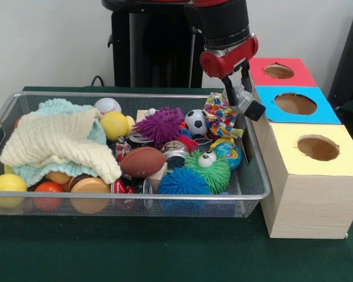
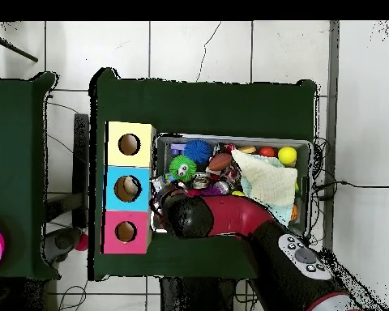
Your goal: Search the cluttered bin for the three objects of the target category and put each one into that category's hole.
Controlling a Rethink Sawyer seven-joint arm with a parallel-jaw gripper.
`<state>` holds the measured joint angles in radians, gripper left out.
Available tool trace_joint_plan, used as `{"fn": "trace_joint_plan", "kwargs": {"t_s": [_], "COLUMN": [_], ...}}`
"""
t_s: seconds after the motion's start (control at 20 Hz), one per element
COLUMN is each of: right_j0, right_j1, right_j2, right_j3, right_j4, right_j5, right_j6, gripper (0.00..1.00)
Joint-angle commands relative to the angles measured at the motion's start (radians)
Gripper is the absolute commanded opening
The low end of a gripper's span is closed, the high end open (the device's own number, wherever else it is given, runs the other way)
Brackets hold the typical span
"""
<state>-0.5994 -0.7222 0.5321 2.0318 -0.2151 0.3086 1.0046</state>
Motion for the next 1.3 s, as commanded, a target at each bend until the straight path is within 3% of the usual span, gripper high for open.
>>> {"fn": "trace_joint_plan", "kwargs": {"t_s": [0.05,0.15,0.2,0.4,0.5,0.6,0.95,1.3], "right_j0": [0.024,0.029,0.029,0.046,0.052,0.055,0.106,0.083], "right_j1": [-0.002,-0.004,-0.004,-0.004,-0.007,-0.013,-0.032,-0.068], "right_j2": [-0.048,-0.056,-0.059,-0.085,-0.078,-0.081,-0.127,-0.083], "right_j3": [-0.159,-0.168,-0.168,-0.173,-0.195,-0.197,-0.246,-0.269], "right_j4": [-0.108,-0.118,-0.114,-0.086,-0.127,-0.113,-0.171,-0.242], "right_j5": [-0.083,-0.081,-0.085,-0.072,-0.075,-0.073,-0.015,0.065], "right_j6": [0.084,0.095,0.12,0.16,0.112,0.125,0.065,-0.038], "gripper": [0.0,0.0,1.0,1.0,1.0,1.0,1.0,1.0]}}
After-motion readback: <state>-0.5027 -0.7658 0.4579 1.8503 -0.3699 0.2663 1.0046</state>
